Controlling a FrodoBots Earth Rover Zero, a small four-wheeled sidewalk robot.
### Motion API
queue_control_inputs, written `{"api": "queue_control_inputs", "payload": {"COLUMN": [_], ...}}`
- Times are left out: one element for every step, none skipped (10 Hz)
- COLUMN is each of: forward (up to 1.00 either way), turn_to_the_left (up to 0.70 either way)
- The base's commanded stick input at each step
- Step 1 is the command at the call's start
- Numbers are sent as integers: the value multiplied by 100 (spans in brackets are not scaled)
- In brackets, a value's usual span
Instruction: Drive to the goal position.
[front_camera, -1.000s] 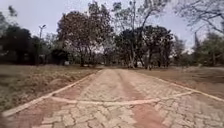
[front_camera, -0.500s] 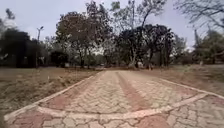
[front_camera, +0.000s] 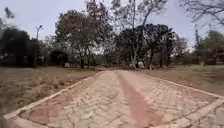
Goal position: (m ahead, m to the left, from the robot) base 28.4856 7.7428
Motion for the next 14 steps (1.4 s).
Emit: {"api": "queue_control_inputs", "payload": {"forward": [70, 70, 70, 70, 70, 70, 70, 70, 70, 70, 70, 70, 70, 70], "turn_to_the_left": [0, 0, 0, 0, 0, 0, 0, 0, 0, 0, 0, 0, 0, 0]}}
